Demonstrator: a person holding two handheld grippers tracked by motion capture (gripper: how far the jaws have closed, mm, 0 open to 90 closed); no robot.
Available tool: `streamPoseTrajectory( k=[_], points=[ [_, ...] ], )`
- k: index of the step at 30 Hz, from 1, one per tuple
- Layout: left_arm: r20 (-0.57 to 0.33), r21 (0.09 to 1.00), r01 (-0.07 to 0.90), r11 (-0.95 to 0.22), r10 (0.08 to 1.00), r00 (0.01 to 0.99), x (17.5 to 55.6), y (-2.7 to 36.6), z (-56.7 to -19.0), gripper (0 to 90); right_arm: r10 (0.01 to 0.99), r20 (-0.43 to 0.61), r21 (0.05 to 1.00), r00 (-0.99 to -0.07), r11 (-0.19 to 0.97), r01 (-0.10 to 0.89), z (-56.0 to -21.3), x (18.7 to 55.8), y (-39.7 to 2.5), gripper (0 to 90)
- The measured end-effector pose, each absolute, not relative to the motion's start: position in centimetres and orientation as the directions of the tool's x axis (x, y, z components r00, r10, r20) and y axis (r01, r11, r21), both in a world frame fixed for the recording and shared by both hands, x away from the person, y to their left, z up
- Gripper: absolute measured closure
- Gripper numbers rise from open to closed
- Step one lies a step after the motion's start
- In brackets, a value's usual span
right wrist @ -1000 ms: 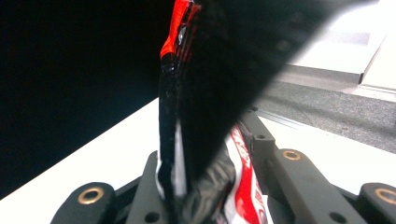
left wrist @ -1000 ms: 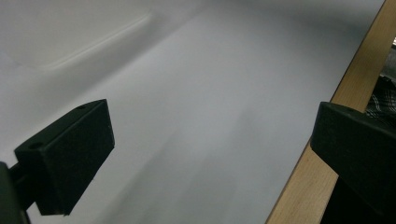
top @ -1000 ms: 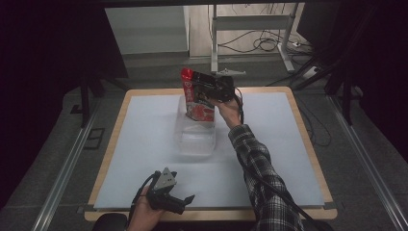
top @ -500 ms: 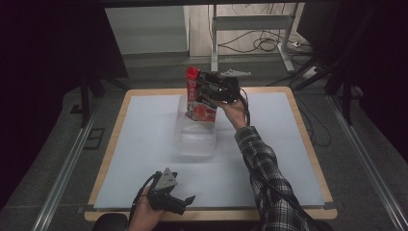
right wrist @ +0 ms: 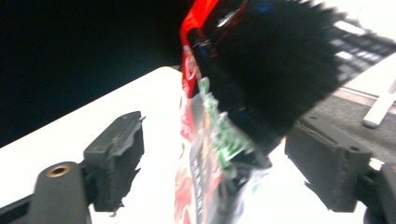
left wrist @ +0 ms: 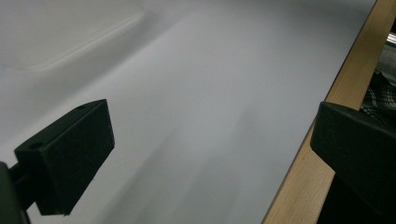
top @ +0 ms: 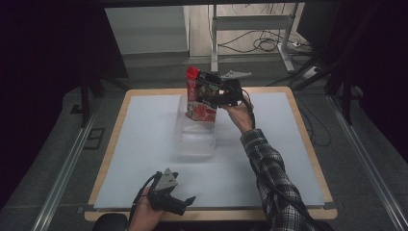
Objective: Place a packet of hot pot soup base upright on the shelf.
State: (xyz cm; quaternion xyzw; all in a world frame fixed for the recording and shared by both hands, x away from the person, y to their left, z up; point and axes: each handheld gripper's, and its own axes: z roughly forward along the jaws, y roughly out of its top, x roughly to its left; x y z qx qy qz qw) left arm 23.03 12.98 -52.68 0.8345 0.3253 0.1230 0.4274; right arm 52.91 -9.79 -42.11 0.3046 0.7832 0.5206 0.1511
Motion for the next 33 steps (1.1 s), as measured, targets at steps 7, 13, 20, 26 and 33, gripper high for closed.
streamPoseTrajectory(
  k=[7, 13, 20, 26, 33],
  points=[
    [-0.073, 0.795, 0.436, -0.422, 0.646, 0.759, 23.0, 13.0, -52.7, 0.0, 0.627, 0.080, 0.897, -0.775, 0.294, 0.331, -42.1, 52.2, -10.0, 11.9],
    [-0.076, 0.796, 0.436, -0.419, 0.646, 0.760, 23.0, 13.0, -52.7, 0.0, 0.628, 0.066, 0.894, -0.776, 0.308, 0.325, -41.9, 51.6, -10.2, 10.3],
    [-0.074, 0.796, 0.435, -0.421, 0.646, 0.760, 22.9, 13.0, -52.7, 0.0, 0.636, 0.073, 0.896, -0.768, 0.297, 0.331, -41.3, 50.9, -10.9, 8.6],
    [-0.075, 0.797, 0.436, -0.418, 0.647, 0.758, 22.9, 13.1, -52.7, 0.0, 0.641, 0.075, 0.894, -0.764, 0.296, 0.336, -40.8, 50.1, -11.5, 7.1],
    [-0.072, 0.795, 0.434, -0.425, 0.644, 0.761, 22.9, 13.0, -52.8, 0.0, 0.642, 0.059, 0.890, -0.765, 0.313, 0.331, -41.0, 48.9, -12.2, 6.7]
  ],
)
